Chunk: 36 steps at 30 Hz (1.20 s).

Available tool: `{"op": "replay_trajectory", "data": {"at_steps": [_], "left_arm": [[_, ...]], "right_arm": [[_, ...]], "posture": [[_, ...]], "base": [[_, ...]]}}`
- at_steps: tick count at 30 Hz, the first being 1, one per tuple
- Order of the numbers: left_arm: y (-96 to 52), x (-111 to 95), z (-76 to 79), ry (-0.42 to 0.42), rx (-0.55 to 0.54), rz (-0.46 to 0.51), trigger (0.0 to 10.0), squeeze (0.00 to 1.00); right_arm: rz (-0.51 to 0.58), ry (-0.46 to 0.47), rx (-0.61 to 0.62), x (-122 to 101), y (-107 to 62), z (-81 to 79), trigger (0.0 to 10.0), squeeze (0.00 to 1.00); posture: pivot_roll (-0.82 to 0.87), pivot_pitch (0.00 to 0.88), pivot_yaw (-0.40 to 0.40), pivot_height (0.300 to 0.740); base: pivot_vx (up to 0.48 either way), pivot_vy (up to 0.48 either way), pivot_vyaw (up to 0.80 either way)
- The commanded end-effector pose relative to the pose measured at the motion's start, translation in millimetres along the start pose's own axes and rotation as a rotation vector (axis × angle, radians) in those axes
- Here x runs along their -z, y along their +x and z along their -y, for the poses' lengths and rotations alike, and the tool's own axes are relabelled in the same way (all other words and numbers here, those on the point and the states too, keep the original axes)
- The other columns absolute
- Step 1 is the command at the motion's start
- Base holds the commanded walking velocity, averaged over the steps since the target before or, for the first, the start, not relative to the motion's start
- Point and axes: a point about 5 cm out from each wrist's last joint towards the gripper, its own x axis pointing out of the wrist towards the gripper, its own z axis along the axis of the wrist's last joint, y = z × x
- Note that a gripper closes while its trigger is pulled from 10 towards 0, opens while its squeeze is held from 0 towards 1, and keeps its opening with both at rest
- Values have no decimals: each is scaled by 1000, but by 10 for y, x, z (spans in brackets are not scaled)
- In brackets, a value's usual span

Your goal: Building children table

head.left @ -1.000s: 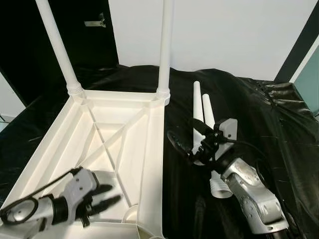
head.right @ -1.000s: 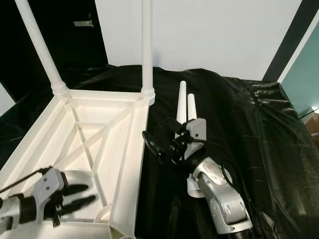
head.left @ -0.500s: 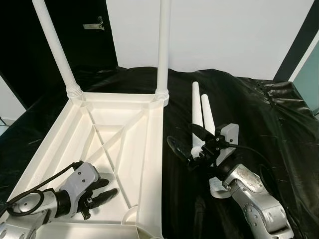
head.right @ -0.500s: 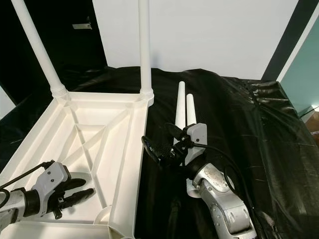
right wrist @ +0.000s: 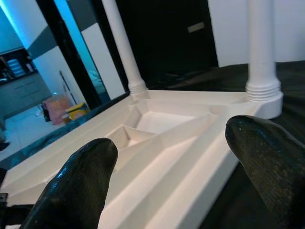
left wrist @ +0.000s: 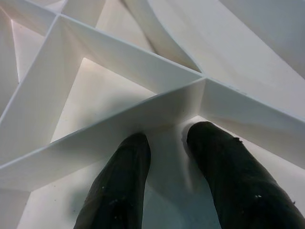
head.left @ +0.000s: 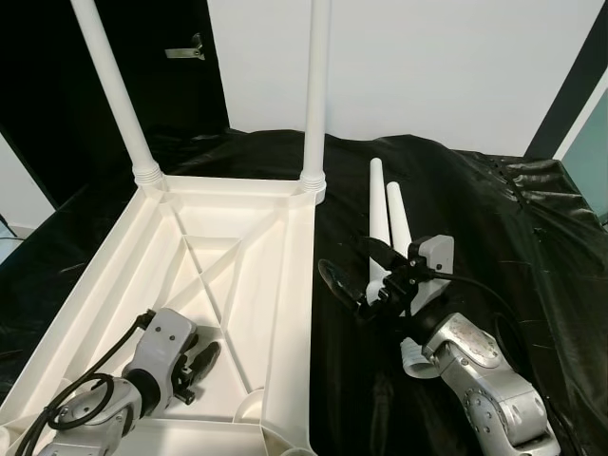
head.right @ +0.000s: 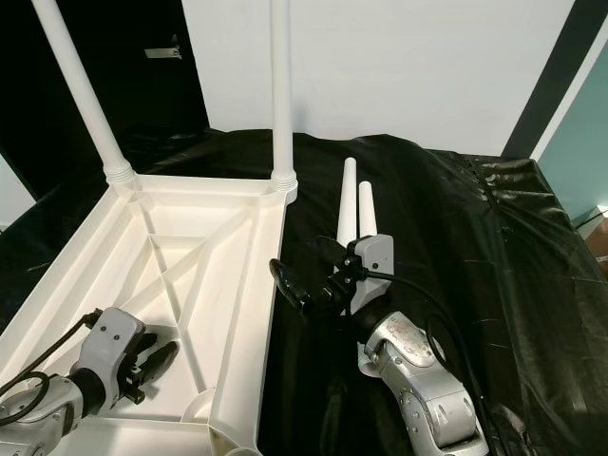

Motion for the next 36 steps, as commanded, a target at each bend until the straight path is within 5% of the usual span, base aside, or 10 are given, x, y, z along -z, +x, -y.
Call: {"op": "replay_trajectory", "data": {"at_steps": [1,6,7,11,14,21,31,34,36], "left_arm": [[73,-79,-50,7,-152,25,10000,0],[168,-143,-13,0,-153,41,10000,0],[295,-253,52,-3,-168,73,10000,0],[343,-294,76,-9,-178,83,10000,0],[512,-385,118,-30,-225,109,10000,0],[721,-564,-4,-17,-323,150,10000,0],[760,-750,-129,43,-309,209,10000,0],[730,-765,-131,61,-269,229,10000,0],[637,-790,-109,88,-135,274,10000,0]], "right_arm": [[-2,5,-5,-4,35,-18,10000,0],[-1,4,-4,-2,51,-26,10000,0],[-2,1,6,-3,52,-24,10000,0],[-2,0,12,-4,52,-21,10000,0],[-1,-4,21,-8,51,-18,10000,0],[6,-4,29,-14,73,-23,10000,0],[6,-2,27,-1,88,-46,10000,0],[5,-4,29,3,82,-43,10000,0],[0,-9,34,11,67,-28,10000,0]], "posture": [[77,0,-26,740],[68,0,-18,740],[53,0,-11,740],[51,0,-10,740],[44,0,-3,740],[33,0,-2,740],[25,0,6,740],[23,0,8,740],[23,0,9,740]], "base": [[0,0,0],[0,0,0],[0,0,0],[0,0,0],[0,0,0],[0,0,0],[0,0,0],[0,0,0],[0,0,0]]}}
